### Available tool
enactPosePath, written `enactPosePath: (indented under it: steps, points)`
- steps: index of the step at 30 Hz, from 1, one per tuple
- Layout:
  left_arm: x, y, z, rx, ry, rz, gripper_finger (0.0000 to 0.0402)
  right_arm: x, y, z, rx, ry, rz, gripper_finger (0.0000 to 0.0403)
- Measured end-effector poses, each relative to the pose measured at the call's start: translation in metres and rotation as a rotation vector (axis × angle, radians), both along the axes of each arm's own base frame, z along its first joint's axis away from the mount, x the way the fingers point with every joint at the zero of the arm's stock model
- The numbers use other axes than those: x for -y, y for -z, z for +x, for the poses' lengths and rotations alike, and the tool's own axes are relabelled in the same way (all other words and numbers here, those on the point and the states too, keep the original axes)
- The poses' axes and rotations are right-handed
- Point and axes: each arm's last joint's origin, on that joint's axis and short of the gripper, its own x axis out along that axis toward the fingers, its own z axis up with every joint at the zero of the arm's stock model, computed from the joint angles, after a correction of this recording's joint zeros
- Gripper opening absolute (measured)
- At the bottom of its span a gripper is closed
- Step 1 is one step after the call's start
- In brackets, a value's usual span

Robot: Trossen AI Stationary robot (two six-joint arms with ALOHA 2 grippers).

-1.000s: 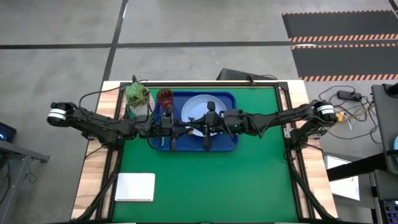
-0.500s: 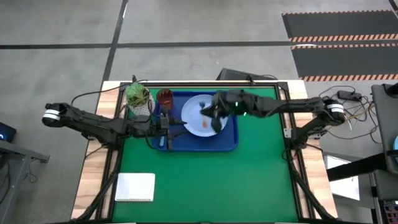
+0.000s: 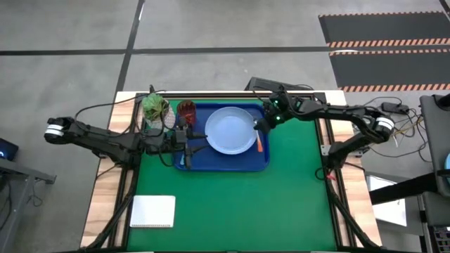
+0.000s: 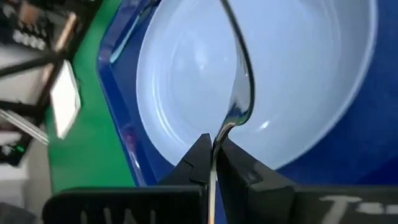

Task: Pick and place plate/cup/fork/spoon on tray
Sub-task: Put the orange fork on the blue tray to the right of the blue plate, then adjust the blue plate on the blue tray

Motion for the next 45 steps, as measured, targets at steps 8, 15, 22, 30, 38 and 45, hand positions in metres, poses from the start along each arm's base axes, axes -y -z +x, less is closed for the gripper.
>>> enactPosePath:
  steps: [8, 15, 22, 30, 38, 45]
  points:
    - [-0.001, 0.0, 0.0, -0.002, -0.04, 0.011, 0.013, 0.012, 0.031, -0.027, -0.004, 0.117, 0.091, 0.0008]
    - [-0.002, 0.0, 0.0, -0.002, -0.053, 0.013, 0.013, 0.014, 0.042, -0.036, -0.039, 0.176, 0.06, 0.0008]
    - [-0.002, 0.0, 0.0, -0.003, -0.053, 0.013, 0.013, 0.01, 0.044, -0.034, -0.053, 0.175, 0.049, 0.0008]
    - [-0.002, 0.0, 0.0, -0.003, -0.053, 0.013, 0.013, 0.007, 0.045, -0.031, -0.098, 0.22, -0.016, 0.0019]
    - [-0.002, 0.0, 0.0, -0.002, -0.053, 0.013, 0.013, 0.007, 0.046, -0.032, -0.105, 0.225, -0.03, 0.0053]
    - [-0.002, 0.0, 0.0, -0.002, -0.052, 0.013, 0.013, 0.007, 0.046, -0.032, -0.105, 0.22, -0.037, 0.0071]
